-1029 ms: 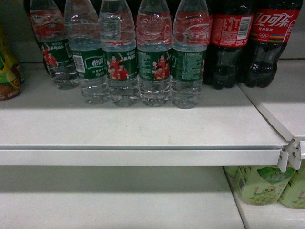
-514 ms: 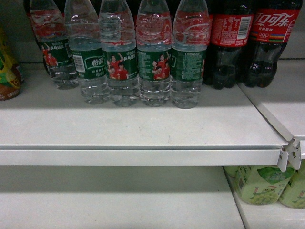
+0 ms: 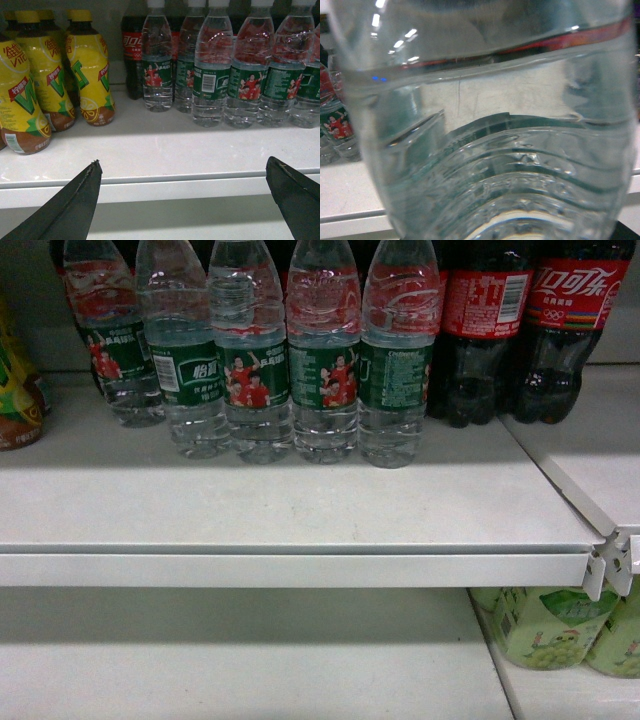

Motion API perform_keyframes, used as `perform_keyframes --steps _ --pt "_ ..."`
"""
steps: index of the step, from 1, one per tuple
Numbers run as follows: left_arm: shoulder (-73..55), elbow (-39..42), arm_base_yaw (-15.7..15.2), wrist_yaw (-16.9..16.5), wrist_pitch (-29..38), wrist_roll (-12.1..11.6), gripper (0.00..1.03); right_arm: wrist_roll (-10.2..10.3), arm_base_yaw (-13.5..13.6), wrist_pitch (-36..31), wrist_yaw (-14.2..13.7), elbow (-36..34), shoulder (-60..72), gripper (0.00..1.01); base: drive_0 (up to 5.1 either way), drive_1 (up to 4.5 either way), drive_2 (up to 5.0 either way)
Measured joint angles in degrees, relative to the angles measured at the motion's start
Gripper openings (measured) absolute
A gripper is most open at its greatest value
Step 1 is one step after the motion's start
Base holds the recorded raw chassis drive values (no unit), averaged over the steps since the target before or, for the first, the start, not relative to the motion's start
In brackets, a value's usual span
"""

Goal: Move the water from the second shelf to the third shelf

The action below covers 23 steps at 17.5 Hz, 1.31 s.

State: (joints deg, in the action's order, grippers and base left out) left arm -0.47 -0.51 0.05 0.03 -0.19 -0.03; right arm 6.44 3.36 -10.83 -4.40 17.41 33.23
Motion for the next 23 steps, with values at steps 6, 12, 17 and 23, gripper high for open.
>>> perform_keyframes --steps 6,12,17,23 --pt "0.0 0.0 0.0 0.0 -0.15 0.0 0.98 -0.02 0.0 0.07 0.0 -0.17 0.0 0.41 0.0 0.0 0.0" --pt "0.0 0.0 0.0 -0.07 -0.02 0.0 0.98 -0.09 0.0 0.02 0.02 -0.37 0.02 0.41 0.0 0.0 0.0" --pt "0.0 0.0 0.0 -0.04 -0.04 0.02 0.98 -0.09 0.0 0.0 0.04 -0.39 0.02 0.41 0.0 0.0 0.0" --pt "0.0 0.0 0.0 -0.02 0.11 0.0 0.98 -0.11 0.0 -0.24 0.09 -0.26 -0.09 0.41 0.0 0.0 0.0"
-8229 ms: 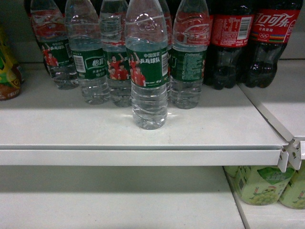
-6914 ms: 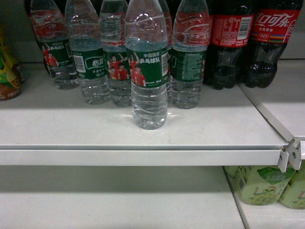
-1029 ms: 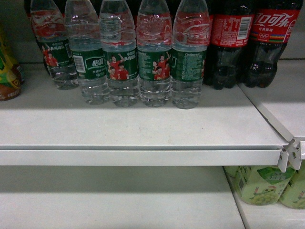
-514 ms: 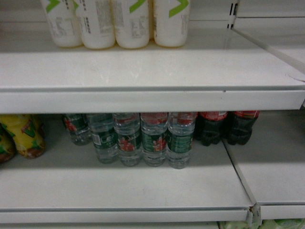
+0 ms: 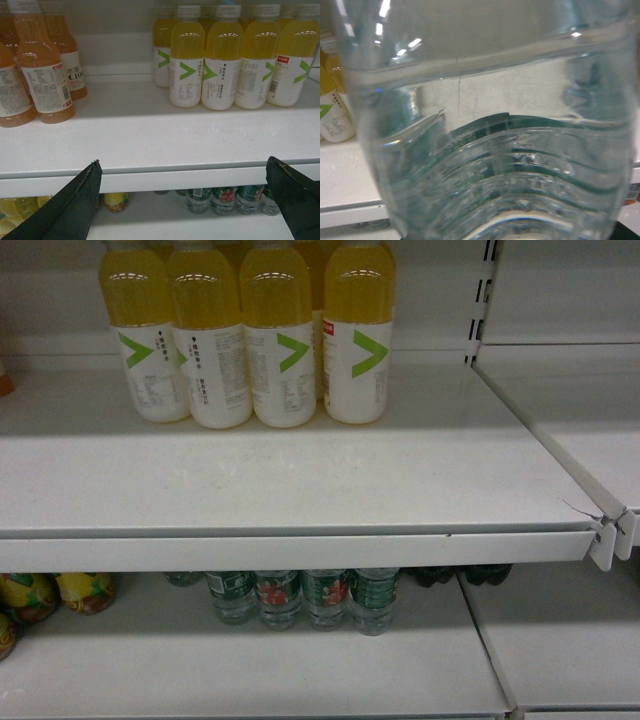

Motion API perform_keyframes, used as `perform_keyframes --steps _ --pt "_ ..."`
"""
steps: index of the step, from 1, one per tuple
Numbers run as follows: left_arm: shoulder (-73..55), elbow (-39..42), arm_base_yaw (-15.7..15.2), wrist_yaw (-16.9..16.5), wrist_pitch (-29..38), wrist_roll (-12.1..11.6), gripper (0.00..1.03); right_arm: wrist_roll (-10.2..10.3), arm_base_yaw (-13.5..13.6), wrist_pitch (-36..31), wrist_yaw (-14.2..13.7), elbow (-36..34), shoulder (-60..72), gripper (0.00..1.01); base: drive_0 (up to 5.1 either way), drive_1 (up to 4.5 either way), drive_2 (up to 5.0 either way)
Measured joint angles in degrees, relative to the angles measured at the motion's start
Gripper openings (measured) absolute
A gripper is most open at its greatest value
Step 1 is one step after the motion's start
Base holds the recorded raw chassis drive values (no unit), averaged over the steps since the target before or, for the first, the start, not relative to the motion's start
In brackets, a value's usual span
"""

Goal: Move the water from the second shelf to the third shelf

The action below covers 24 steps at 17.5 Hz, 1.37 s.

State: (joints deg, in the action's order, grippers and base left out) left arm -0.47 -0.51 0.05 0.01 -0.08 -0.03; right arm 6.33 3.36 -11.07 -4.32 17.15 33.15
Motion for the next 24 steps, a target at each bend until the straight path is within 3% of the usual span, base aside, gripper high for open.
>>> perform_keyframes --steps 24 --pt "0.0 0.0 -0.02 0.0 -0.22 0.0 0.98 -0.13 -0.02 0.26 -0.15 -0.07 0.02 0.41 -4.6 1.47 3.1"
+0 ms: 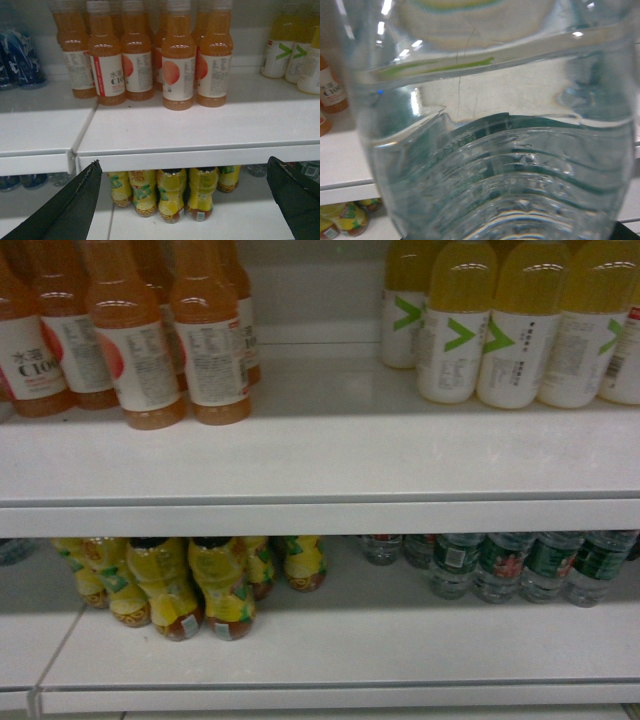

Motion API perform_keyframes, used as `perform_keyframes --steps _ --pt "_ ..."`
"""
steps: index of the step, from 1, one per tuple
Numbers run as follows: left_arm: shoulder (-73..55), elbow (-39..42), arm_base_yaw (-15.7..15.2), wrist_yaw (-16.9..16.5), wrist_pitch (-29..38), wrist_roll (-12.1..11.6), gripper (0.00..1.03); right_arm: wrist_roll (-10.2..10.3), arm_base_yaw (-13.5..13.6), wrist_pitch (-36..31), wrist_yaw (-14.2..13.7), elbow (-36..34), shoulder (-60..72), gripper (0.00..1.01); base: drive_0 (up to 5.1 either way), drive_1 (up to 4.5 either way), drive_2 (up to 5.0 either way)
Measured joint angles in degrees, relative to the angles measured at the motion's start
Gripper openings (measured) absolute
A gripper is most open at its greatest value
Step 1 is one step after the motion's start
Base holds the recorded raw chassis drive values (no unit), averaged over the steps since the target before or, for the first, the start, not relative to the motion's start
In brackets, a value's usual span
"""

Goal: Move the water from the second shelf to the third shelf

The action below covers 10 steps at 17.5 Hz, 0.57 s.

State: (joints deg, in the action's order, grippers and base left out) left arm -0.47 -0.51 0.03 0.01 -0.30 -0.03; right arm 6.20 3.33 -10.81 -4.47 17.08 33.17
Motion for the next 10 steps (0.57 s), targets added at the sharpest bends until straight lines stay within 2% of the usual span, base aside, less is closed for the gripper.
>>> perform_keyframes --steps 3,10 --pt "0.0 0.0 0.0 0.0 -0.02 0.0 0.98 -0.04 0.0 0.11 0.11 -0.02 -0.2 0.41 -4.9 1.5 3.3" --pt "0.0 0.0 0.02 0.0 0.04 0.0 0.98 -0.04 0.02 -0.17 0.11 -0.02 -0.26 0.41 -4.9 2.48 2.5"
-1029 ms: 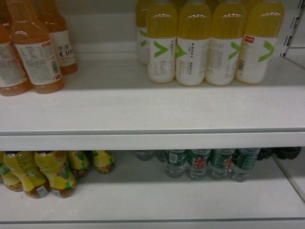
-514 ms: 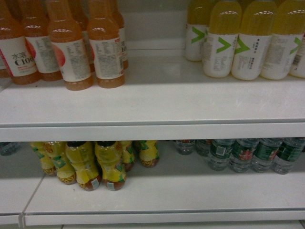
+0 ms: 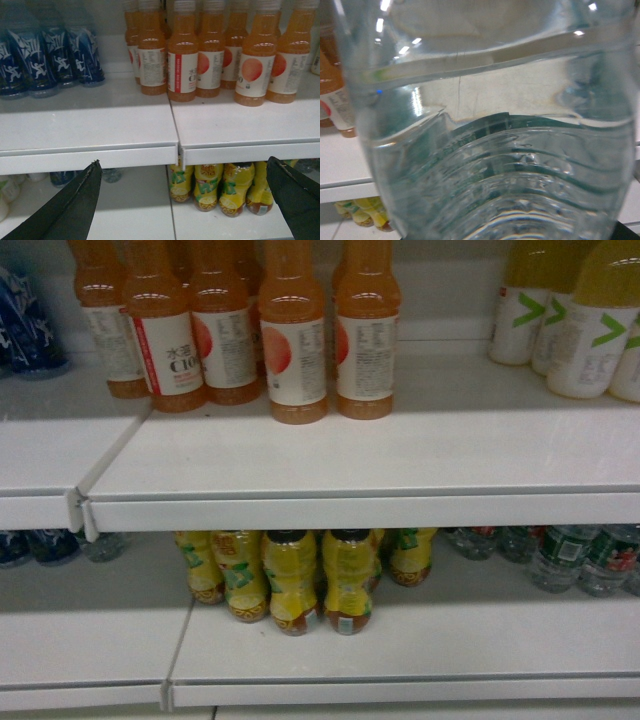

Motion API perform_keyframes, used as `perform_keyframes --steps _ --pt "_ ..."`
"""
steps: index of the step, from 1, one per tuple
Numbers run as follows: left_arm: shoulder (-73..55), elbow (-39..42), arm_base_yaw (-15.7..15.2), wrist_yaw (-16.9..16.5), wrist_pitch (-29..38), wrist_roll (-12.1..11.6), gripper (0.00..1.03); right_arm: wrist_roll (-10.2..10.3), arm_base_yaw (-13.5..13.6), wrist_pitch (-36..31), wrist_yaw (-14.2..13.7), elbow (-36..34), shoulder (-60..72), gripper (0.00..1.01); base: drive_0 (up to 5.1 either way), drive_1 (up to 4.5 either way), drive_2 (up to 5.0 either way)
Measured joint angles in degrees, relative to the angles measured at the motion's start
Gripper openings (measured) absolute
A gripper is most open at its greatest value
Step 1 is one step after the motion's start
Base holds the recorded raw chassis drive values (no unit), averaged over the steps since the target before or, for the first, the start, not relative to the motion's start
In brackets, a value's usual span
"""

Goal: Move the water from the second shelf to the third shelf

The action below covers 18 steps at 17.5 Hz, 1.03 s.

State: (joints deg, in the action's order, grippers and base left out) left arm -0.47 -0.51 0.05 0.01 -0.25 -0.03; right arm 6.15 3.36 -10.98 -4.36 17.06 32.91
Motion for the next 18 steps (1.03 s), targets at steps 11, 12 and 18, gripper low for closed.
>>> perform_keyframes --steps 11,12,18 --pt "0.0 0.0 0.0 0.0 0.04 0.0 0.98 -0.02 -0.02 0.0 0.02 0.0 -0.02 0.41 -5.0 2.32 2.3" --pt "0.0 0.0 -0.02 0.0 0.07 0.0 0.98 -0.02 0.0 0.26 0.0 0.0 0.0 0.41 -5.1 2.26 2.3" --pt "0.0 0.0 0.0 0.0 0.09 0.0 0.98 -0.04 0.0 0.26 0.0 0.0 0.02 0.41 -5.1 2.26 2.3"
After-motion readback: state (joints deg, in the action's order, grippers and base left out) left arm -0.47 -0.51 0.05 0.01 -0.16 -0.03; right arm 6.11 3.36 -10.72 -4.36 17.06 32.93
